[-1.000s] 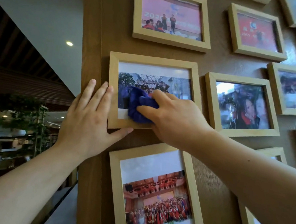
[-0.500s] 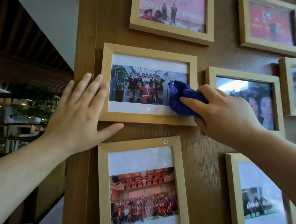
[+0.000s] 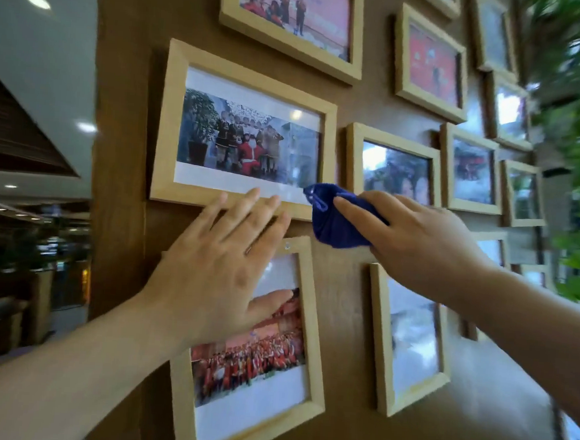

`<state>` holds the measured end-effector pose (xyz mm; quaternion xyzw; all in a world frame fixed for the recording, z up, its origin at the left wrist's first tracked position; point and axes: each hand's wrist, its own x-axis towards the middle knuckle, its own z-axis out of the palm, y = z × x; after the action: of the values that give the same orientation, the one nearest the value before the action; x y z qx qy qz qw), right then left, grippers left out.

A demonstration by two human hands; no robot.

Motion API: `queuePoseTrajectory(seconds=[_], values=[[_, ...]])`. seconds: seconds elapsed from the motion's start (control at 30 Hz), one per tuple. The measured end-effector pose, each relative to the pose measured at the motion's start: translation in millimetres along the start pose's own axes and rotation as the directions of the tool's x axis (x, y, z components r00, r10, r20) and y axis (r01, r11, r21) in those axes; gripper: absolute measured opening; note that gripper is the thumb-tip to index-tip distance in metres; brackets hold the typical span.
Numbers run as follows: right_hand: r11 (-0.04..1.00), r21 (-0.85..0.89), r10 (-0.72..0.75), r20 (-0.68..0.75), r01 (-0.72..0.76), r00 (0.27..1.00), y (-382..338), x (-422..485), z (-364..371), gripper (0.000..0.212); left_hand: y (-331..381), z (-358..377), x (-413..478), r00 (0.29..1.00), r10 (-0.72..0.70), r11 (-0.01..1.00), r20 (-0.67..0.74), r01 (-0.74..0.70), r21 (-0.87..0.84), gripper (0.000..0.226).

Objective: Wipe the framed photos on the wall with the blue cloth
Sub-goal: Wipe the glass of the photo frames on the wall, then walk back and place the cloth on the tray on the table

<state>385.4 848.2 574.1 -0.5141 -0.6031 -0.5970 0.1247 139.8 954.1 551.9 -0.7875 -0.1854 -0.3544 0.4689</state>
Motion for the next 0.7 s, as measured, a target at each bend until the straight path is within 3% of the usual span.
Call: queuePoseTrajectory(seconds=[0.37, 0.7], values=[[0.968, -0.250, 0.094, 0.370, 0.001, 0.924, -61.3, -93.1, -108.9, 0.061, 59.2, -3.8, -28.6, 0.960, 0.266, 0.913, -0.088, -0.280, -0.296, 0.083], [0.936, -0.343, 0.265, 0.538, -0.079, 0.800, -101.5, -233.7, -236.4, 0.058, 184.0, -70.3, -77.8, 0.914, 0.371, 0.731, -0.164, -0.396, -0.556, 0.084]])
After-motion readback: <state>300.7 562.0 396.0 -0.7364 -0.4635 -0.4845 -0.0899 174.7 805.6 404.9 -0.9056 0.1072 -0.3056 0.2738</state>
